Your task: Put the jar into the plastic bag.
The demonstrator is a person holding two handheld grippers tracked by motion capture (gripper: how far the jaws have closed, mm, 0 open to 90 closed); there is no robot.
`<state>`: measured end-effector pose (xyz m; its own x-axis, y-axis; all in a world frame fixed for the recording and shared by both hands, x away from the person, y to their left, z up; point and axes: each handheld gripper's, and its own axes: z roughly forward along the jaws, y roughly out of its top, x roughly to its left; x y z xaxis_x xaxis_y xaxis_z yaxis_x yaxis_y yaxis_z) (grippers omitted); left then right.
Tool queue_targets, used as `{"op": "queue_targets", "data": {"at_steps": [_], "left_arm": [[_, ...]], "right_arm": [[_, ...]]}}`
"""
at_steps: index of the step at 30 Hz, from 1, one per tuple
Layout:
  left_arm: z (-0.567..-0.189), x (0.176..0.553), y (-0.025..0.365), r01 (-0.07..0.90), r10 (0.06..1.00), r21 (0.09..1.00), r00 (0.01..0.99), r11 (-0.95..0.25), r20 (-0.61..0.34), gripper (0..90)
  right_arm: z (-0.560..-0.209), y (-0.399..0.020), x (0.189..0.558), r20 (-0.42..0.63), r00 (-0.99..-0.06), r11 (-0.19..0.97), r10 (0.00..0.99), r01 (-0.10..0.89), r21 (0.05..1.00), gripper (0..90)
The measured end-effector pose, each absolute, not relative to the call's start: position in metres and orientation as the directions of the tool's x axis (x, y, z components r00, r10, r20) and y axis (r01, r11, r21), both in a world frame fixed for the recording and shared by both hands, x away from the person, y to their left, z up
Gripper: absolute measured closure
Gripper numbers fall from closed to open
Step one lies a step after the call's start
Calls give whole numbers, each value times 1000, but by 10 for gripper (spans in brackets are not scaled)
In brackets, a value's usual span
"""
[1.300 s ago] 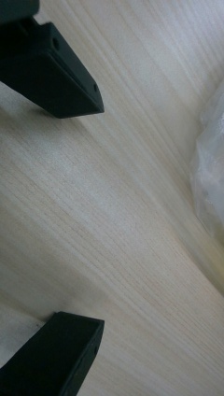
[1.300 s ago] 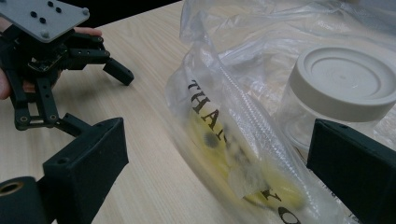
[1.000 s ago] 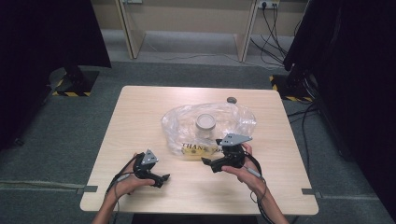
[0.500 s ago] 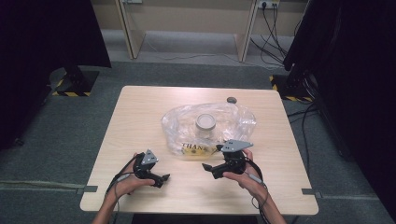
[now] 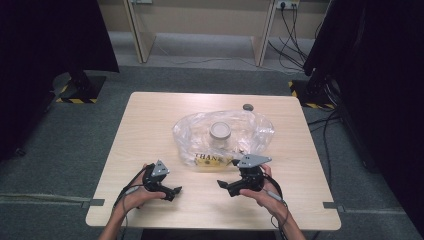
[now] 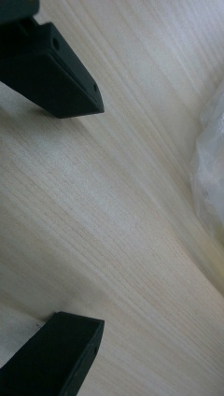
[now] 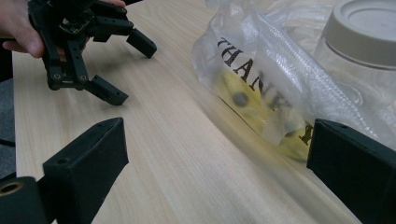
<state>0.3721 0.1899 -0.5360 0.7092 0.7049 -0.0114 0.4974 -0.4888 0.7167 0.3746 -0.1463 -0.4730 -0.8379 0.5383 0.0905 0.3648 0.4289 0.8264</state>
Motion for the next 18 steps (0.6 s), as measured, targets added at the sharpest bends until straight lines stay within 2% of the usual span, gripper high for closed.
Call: {"op": "queue_targets", "data": {"at_steps": [18], "left_arm": [[-536,372,190,498,705,717,709,-489,-12,0]], "right_arm": [[-482,-156,369,101,-828,432,551,386,815,52]]}}
